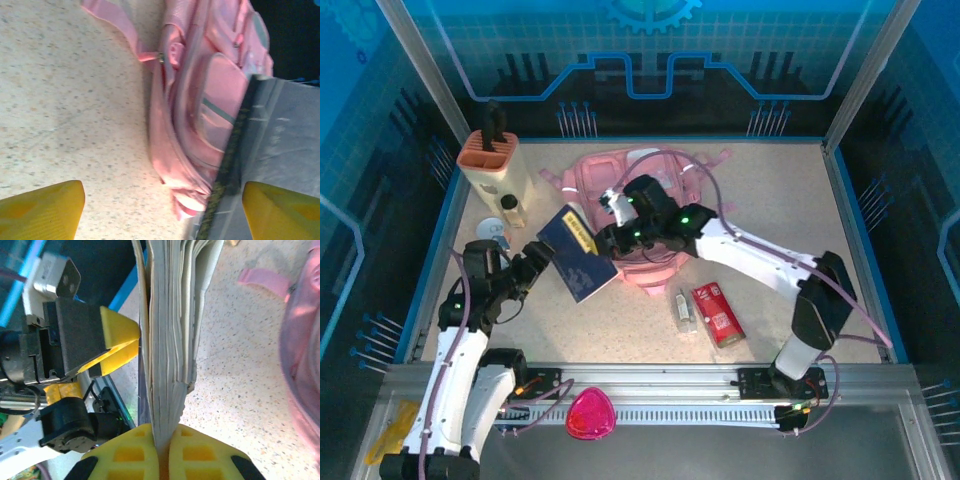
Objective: Pack the student bag
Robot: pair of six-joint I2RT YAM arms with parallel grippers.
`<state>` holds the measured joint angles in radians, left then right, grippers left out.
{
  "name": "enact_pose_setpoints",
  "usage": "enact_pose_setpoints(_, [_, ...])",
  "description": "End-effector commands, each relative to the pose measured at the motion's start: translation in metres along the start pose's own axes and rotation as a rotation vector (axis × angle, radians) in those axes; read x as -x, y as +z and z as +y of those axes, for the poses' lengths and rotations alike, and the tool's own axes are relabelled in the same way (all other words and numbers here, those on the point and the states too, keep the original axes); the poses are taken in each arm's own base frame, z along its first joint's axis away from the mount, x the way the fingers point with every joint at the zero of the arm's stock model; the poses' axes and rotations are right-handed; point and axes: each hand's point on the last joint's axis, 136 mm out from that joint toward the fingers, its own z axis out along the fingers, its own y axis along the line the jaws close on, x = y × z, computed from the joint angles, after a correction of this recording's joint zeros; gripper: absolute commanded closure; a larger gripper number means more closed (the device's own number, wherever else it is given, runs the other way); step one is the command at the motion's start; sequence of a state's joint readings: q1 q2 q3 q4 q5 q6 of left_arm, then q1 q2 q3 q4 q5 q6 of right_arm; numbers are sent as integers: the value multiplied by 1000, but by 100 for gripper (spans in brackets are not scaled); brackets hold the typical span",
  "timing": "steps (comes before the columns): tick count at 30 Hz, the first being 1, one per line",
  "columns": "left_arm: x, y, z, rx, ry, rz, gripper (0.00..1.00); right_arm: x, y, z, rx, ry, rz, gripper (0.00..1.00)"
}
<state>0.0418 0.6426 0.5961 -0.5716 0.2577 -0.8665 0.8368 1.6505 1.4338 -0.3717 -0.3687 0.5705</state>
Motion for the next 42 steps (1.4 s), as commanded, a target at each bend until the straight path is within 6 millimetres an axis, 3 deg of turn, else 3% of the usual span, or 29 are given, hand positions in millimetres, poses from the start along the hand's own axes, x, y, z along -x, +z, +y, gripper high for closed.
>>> enact_pose_setpoints(1, [-4, -5, -41, -182, -20, 52, 17, 10, -27, 9, 91, 40, -33, 95])
enact_pose_setpoints(3, [-4, -5, -65, -296, -13, 66, 19, 14, -40, 7, 103, 55, -53, 95])
enact_pose_setpoints(8, [-17, -6, -99, -382, 64, 87, 19, 23, -64, 10, 164, 96, -106, 95])
enact_pose_setpoints(12, [-28, 7, -110, -386, 66, 139, 23, 27, -74, 15, 184, 98, -133, 95])
enact_pose_setpoints(16, [-37, 10, -130, -440, 115, 145, 34, 29, -76, 13, 195, 116, -139, 95])
enact_pose_setpoints(20, [-40, 4, -149, -509, 136, 139, 46, 26, -72, -6, 170, 165, -144, 95])
enact_pose_setpoints(26, [-40, -4, -161, -573, 137, 124, 64, 20, -67, -30, 157, 229, -143, 95])
enact_pose_setpoints(31, [-39, -5, -163, -576, 148, 115, 86, 20, -66, -33, 178, 230, -149, 91])
enact_pose_setpoints(33, [-38, -7, -166, -583, 150, 110, 91, 18, -67, -32, 188, 231, -142, 84])
enact_pose_setpoints(38, [-34, -17, -183, -637, 158, 96, 98, 9, -69, -52, 141, 318, -142, 48])
enact_pose_setpoints(42, [-34, -27, -202, -716, 151, 104, 100, 3, -66, -59, 163, 387, -108, 29])
